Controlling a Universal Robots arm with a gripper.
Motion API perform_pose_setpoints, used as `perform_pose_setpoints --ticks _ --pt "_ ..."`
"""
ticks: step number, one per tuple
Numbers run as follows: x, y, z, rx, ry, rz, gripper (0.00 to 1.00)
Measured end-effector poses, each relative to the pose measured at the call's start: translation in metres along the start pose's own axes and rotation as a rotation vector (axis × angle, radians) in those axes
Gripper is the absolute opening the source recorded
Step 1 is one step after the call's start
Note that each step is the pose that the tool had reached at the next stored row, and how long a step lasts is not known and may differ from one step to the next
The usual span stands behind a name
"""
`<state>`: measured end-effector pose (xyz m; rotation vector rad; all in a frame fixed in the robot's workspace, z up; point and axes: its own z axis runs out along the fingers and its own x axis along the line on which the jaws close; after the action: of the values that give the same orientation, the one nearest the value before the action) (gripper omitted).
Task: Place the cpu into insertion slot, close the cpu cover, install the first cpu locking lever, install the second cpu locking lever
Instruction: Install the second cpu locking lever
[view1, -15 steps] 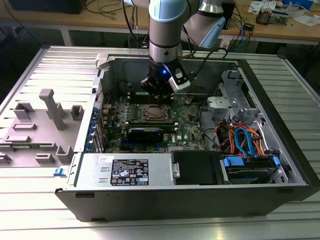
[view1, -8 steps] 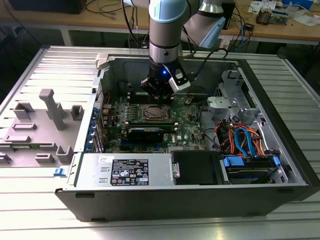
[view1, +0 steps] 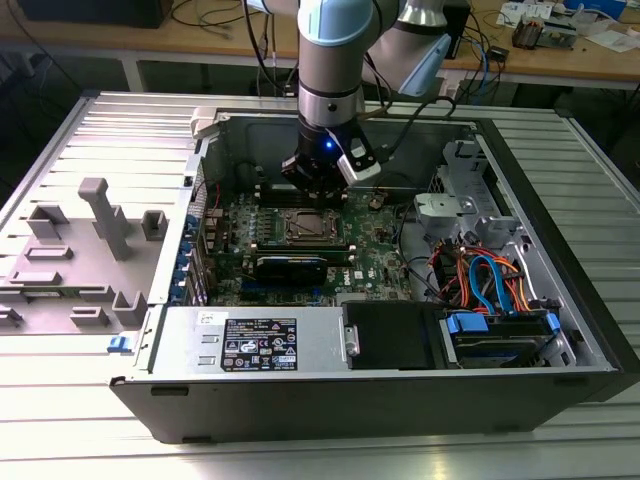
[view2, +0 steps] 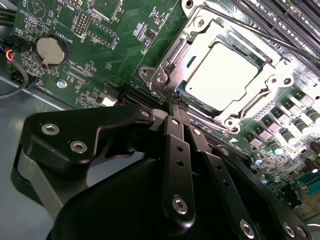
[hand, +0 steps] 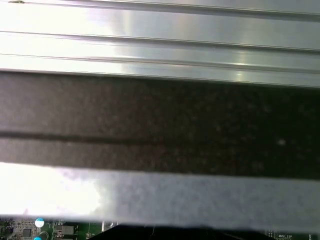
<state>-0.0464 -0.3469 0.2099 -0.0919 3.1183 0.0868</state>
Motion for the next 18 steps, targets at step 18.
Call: perform_pose_setpoints --ticks 18 --pt "0.0013 -0.0245 -0.0093 0.0007 0.0 0.0 0.11"
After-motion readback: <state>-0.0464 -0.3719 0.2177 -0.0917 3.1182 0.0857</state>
